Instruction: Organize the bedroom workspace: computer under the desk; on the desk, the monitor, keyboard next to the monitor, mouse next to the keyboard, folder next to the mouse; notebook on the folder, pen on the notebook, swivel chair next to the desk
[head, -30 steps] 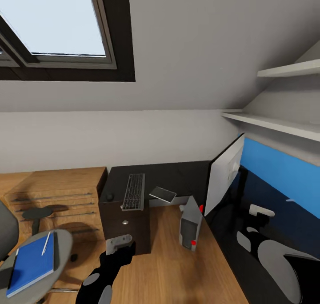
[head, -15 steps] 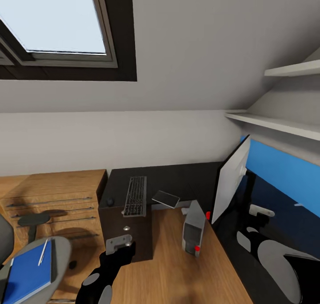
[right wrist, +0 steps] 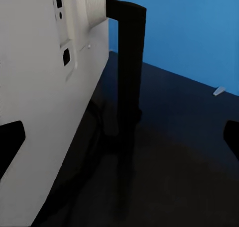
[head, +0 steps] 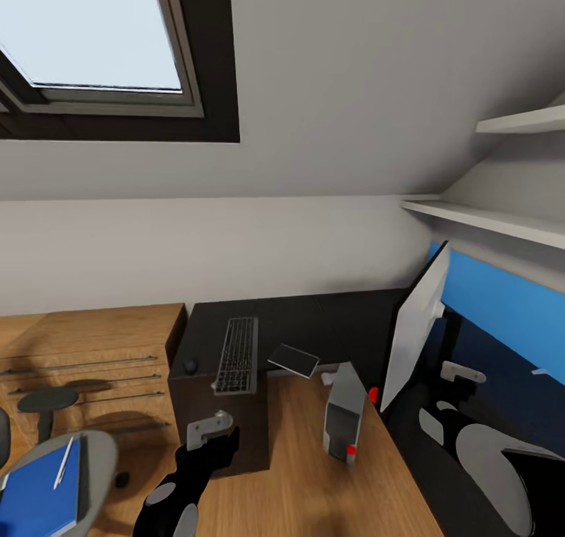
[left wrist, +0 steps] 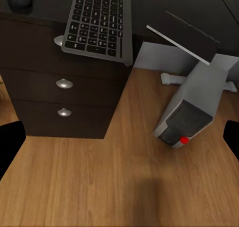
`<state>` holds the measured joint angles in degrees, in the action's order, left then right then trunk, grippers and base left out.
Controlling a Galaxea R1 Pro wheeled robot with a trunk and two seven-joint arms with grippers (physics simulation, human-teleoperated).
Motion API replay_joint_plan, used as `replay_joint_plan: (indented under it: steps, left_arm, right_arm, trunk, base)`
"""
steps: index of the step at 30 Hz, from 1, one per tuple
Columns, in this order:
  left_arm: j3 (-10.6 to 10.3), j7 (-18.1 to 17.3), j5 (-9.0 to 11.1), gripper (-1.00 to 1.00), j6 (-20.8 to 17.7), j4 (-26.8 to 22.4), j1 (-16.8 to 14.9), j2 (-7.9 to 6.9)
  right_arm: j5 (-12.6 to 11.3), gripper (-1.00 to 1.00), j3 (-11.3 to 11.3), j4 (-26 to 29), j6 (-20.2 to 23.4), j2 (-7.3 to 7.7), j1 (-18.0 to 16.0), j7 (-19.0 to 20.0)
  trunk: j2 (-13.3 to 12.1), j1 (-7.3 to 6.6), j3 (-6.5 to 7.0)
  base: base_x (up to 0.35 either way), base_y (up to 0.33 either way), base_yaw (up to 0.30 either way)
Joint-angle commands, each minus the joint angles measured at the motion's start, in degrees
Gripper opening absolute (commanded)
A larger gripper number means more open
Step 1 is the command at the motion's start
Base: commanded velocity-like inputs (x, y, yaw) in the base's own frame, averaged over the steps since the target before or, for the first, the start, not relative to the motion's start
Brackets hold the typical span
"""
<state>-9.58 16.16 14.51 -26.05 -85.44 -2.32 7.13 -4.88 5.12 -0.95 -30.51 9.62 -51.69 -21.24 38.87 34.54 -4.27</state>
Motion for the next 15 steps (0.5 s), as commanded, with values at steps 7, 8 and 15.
replay_joint_plan:
  steps: [7,8,15]
  left_arm:
    - [-0.1,0.5,0.6,1.00,-0.2,-0.1,-0.1,-0.01]
    - [-0.1,0.5,0.6,1.00,-0.2,-0.1,-0.1,-0.01]
    - [-0.1,0.5,0.6,1.00,-0.2,-0.1,-0.1,-0.01]
  right_arm:
    - [-0.2,1.00,0.4,-0.1,-0.5,0.10,-0.1,0.3]
    - [-0.2,1.00,0.4,-0.1,-0.5,0.14,0.0,0.3]
    - [-0.2,1.00,0.4,-0.1,-0.5,0.82,0.2,0.6]
  trunk:
    - [0.1,0.03,-0.11]
    - [0.1,0.03,-0.11]
    - [0.1,0.03,-0.11]
  base:
    - [0.034,0.000,0.000]
    - [0.010,0.000,0.000]
    - [0.005,0.000,0.000]
